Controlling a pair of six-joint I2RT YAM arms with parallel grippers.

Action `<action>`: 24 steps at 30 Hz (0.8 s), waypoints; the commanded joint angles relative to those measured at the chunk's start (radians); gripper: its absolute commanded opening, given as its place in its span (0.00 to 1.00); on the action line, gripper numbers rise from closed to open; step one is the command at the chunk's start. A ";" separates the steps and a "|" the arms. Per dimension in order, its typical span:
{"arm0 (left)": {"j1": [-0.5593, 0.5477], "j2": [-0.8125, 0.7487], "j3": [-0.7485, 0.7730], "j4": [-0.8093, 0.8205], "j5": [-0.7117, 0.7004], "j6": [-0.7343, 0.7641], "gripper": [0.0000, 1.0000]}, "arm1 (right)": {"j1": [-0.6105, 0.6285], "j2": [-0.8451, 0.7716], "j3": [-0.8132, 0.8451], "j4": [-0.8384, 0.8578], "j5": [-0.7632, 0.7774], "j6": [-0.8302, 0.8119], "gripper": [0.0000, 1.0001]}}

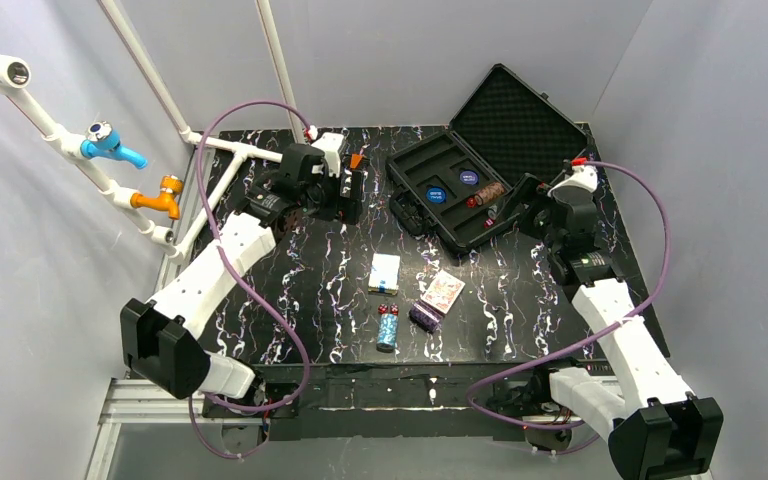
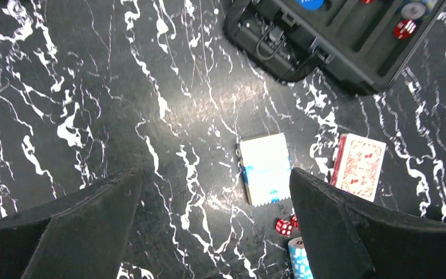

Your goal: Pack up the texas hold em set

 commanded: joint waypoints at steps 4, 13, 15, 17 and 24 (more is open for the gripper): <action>0.000 -0.051 -0.053 0.027 -0.116 -0.023 0.98 | 0.004 -0.020 0.090 -0.096 0.057 0.007 1.00; -0.001 -0.028 -0.041 -0.042 -0.035 0.018 0.98 | 0.004 -0.057 0.128 -0.227 0.126 -0.022 1.00; -0.013 -0.011 -0.031 -0.068 -0.027 0.032 0.98 | 0.004 -0.075 0.116 -0.243 0.109 -0.007 1.00; -0.046 0.017 -0.008 -0.108 -0.043 0.046 0.98 | 0.004 -0.076 0.108 -0.265 0.075 -0.003 1.00; -0.139 0.129 0.033 -0.203 -0.062 0.071 0.98 | 0.004 0.013 0.133 -0.385 0.039 -0.011 1.00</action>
